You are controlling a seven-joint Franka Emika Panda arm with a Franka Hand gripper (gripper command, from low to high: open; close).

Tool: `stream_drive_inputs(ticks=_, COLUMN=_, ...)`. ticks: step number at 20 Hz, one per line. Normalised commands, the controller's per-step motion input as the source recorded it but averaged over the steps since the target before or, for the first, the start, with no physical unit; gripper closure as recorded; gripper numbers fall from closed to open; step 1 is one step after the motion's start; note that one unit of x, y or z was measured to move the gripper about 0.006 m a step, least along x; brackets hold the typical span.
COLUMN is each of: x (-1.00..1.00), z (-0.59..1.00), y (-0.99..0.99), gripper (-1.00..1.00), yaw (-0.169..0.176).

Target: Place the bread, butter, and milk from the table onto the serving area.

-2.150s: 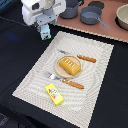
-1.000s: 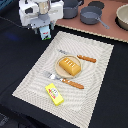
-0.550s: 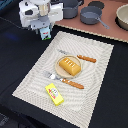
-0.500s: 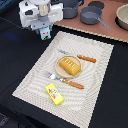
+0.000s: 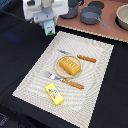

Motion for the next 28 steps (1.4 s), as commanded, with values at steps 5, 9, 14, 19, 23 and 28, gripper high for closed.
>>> stream_drive_inputs(ticks=5, x=1.00, z=0.66, y=0.03, gripper=1.00, yaw=-0.010)
stream_drive_inputs(ticks=9, x=1.00, z=0.28, y=0.00, gripper=1.00, yaw=0.000)
stream_drive_inputs(ticks=14, x=1.00, z=0.05, y=0.00, gripper=1.00, yaw=0.000)
stream_drive_inputs(ticks=19, x=1.00, z=0.06, y=-0.01, gripper=1.00, yaw=-0.003)
stream_drive_inputs(ticks=23, x=0.96, z=0.01, y=-0.03, gripper=1.00, yaw=-0.014)
stream_drive_inputs(ticks=28, x=0.92, z=-0.10, y=0.00, gripper=1.00, yaw=-0.027)
